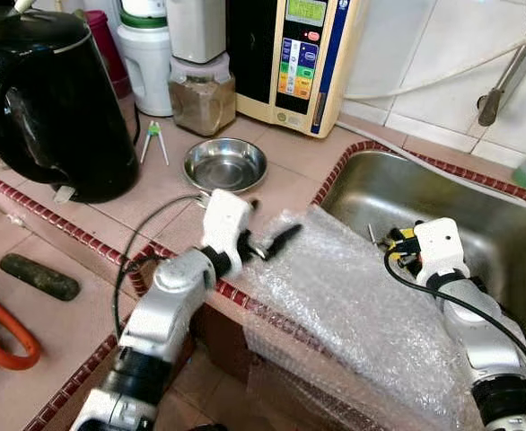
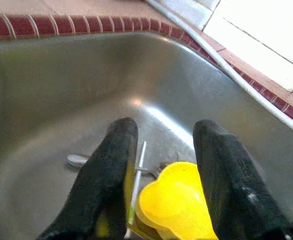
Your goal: Kitchen organization
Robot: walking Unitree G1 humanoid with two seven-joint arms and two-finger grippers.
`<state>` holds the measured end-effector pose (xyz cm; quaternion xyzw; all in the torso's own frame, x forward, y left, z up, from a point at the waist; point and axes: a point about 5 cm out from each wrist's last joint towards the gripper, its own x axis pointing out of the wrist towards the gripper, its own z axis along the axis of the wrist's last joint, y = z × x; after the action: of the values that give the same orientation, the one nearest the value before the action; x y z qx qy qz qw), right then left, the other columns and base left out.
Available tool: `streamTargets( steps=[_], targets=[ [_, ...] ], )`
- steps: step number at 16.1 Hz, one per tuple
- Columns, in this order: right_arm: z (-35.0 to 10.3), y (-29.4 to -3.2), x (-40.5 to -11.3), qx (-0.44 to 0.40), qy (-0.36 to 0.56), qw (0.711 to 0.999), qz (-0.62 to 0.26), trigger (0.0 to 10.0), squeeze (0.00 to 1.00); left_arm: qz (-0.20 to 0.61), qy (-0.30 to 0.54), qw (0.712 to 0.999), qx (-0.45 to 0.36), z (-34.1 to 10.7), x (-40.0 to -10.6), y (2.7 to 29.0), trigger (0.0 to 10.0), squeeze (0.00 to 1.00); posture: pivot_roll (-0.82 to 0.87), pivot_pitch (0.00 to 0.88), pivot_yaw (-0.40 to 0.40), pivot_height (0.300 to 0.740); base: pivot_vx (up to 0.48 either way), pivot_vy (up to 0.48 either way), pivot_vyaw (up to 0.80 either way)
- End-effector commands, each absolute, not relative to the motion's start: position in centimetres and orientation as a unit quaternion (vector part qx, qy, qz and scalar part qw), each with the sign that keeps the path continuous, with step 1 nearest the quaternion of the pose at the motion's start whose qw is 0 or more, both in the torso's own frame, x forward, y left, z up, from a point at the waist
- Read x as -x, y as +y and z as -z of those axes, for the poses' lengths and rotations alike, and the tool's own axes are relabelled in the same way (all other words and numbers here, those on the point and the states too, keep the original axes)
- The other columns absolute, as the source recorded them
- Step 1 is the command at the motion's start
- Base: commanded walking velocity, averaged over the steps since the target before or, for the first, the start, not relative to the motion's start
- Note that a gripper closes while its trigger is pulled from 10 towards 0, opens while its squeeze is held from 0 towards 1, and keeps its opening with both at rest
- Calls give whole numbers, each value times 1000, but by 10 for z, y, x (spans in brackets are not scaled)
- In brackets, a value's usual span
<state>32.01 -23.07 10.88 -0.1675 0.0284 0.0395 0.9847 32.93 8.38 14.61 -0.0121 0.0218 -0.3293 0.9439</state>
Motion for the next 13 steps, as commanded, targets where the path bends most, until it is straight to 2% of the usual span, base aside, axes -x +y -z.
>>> streamTargets(
  steps=[1, 3, 5, 7, 10, 13],
  targets=[
    [-119, -227, -319, 143, 0, 989, -47, 10000, 1000, 282, 10, 959, 10, -153, -340, 91, 10000, 1000, 3, 81, -6, 740, 0, 0, 0],
    [-134, -213, -317, 131, -38, 989, -64, 10000, 1000, 202, 9, 979, 34, -157, -354, 103, 10000, 1000, -6, 85, -2, 740, 0, 0, 0],
    [-146, -186, -310, 93, -68, 986, -122, 10000, 1000, 135, 7, 989, 62, -162, -366, 113, 10000, 1000, -18, 90, 0, 740, 0, 0, 0],
    [-152, -148, -297, 129, -89, 967, -199, 10000, 1000, 80, -20, 992, 94, -176, -380, 117, 10000, 1000, -30, 98, 4, 740, 0, 0, 0],
    [-151, -127, -286, 119, -88, 962, -229, 10000, 1000, 20, 0, 994, 110, -176, -390, 124, 10000, 1000, -41, 102, 10, 740, 0, 0, 0],
    [-153, -117, -275, 110, -83, 956, -257, 10000, 1000, -23, 27, 992, 119, -170, -395, 131, 10000, 1000, -52, 107, 17, 740, 0, 0, 0]
  ],
)
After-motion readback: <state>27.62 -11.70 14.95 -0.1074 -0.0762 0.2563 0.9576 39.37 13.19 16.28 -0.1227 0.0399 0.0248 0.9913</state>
